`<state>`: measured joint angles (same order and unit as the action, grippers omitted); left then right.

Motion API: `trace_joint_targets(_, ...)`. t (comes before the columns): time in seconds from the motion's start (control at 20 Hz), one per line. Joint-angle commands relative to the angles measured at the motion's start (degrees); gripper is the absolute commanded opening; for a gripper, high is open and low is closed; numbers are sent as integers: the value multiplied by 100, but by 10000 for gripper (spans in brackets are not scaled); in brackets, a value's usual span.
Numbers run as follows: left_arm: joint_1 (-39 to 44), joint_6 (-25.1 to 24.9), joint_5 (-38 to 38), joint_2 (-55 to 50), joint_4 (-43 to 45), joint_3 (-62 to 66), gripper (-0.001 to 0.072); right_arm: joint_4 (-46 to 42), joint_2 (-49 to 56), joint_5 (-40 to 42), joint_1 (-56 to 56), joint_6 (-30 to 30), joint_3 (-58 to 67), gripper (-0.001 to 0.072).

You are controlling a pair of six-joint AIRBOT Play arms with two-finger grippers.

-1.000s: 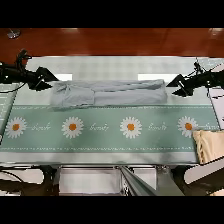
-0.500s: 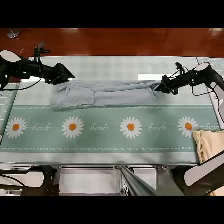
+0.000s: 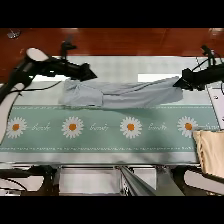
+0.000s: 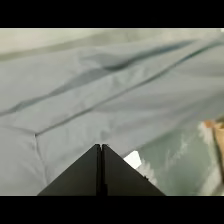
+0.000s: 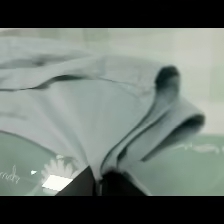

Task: Fold the shirts.

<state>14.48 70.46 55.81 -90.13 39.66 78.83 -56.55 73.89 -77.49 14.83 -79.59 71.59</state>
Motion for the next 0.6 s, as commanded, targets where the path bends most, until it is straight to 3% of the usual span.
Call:
trace_joint_targets(0.0,1469,612,-1766,-302,581,162,19,-96,-1602,72,46,-315,-872,29)
trace_joint_targets(0.2,2699,651,-1598,-1207,603,1147,19,-50,-2549,-11,46,-577,-1005,29)
trace_joint_targets(0.4,3331,1438,-1493,-1895,595,1687,19,90,-2828,-13,46,-649,-1005,29)
trace_joint_targets(0.55,3738,1565,-1473,-2218,570,1958,20,223,-2822,72,17,-632,-1005,29)
